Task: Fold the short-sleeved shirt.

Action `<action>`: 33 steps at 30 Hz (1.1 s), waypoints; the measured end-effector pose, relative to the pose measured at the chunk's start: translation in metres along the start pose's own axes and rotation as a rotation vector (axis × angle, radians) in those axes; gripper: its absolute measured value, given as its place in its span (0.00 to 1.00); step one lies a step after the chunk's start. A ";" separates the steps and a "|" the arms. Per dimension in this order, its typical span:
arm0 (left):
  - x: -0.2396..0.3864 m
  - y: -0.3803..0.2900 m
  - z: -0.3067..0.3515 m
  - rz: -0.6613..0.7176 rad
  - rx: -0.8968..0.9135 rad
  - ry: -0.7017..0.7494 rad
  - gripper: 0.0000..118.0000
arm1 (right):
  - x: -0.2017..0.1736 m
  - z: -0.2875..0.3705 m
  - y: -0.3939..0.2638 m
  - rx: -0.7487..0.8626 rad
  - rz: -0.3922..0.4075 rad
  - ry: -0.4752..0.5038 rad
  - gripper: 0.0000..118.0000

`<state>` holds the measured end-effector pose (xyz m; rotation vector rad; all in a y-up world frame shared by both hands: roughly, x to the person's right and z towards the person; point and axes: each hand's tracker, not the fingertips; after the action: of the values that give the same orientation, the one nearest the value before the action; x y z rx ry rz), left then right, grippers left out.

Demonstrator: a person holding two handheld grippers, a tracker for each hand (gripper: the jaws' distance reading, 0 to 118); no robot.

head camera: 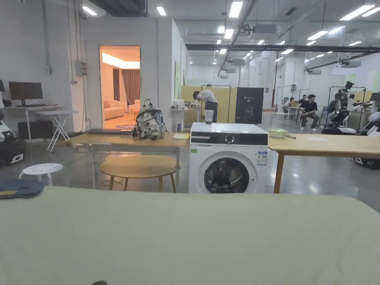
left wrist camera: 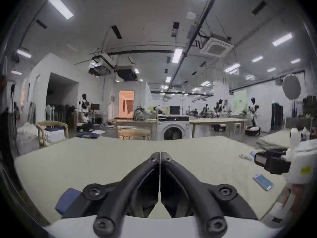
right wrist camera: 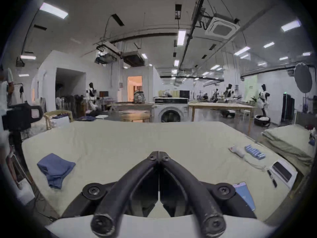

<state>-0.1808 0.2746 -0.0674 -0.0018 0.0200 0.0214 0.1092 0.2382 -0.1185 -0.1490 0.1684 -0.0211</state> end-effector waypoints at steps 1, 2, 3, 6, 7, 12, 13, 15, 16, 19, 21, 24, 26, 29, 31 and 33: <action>0.000 -0.002 -0.002 0.001 -0.005 0.000 0.00 | 0.001 0.003 -0.003 0.007 -0.013 0.003 0.00; 0.001 -0.003 -0.002 0.000 -0.015 0.031 0.00 | 0.000 0.005 -0.005 0.015 -0.014 0.000 0.00; -0.001 -0.005 -0.002 0.010 -0.019 0.029 0.00 | -0.001 0.004 -0.007 0.017 -0.009 -0.003 0.00; -0.005 -0.012 -0.004 0.037 -0.040 0.013 0.00 | -0.002 0.000 -0.009 -0.010 0.031 -0.019 0.00; -0.005 -0.014 -0.004 0.034 -0.055 0.013 0.00 | -0.002 0.000 -0.011 -0.011 0.037 -0.028 0.00; -0.005 -0.023 -0.010 0.029 -0.099 0.006 0.00 | 0.004 -0.007 -0.015 -0.033 0.006 -0.032 0.00; -0.004 -0.023 -0.012 0.039 -0.110 0.009 0.00 | 0.004 -0.008 -0.016 -0.035 0.005 -0.035 0.00; -0.003 -0.024 -0.014 0.045 -0.119 0.020 0.00 | 0.005 -0.009 -0.018 -0.043 0.007 -0.044 0.05; -0.004 -0.025 -0.014 0.048 -0.117 0.016 0.00 | 0.004 -0.010 -0.019 -0.047 0.011 -0.052 0.15; 0.002 -0.027 -0.015 0.024 -0.119 0.014 0.06 | 0.005 -0.012 -0.021 -0.055 0.021 -0.055 0.26; 0.007 -0.028 -0.017 -0.006 -0.130 0.019 0.22 | 0.004 -0.014 -0.023 -0.057 0.019 -0.058 0.51; 0.011 -0.032 -0.025 -0.001 -0.177 0.003 0.79 | 0.004 -0.016 -0.024 -0.067 -0.007 -0.050 0.88; 0.014 -0.035 -0.025 0.005 -0.175 -0.003 0.89 | 0.003 -0.018 -0.025 -0.074 -0.022 -0.050 0.89; 0.016 -0.037 -0.028 0.016 -0.188 -0.004 0.89 | 0.003 -0.019 -0.028 -0.080 -0.032 -0.050 0.89; 0.017 -0.038 -0.028 0.020 -0.185 -0.013 0.89 | 0.003 -0.020 -0.028 -0.078 -0.040 -0.052 0.89; 0.017 -0.038 -0.030 0.033 -0.189 -0.023 0.89 | 0.004 -0.021 -0.027 -0.079 -0.053 -0.052 0.89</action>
<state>-0.1636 0.2368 -0.0978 -0.1902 -0.0055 0.0561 0.1094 0.2086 -0.1357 -0.2328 0.1136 -0.0633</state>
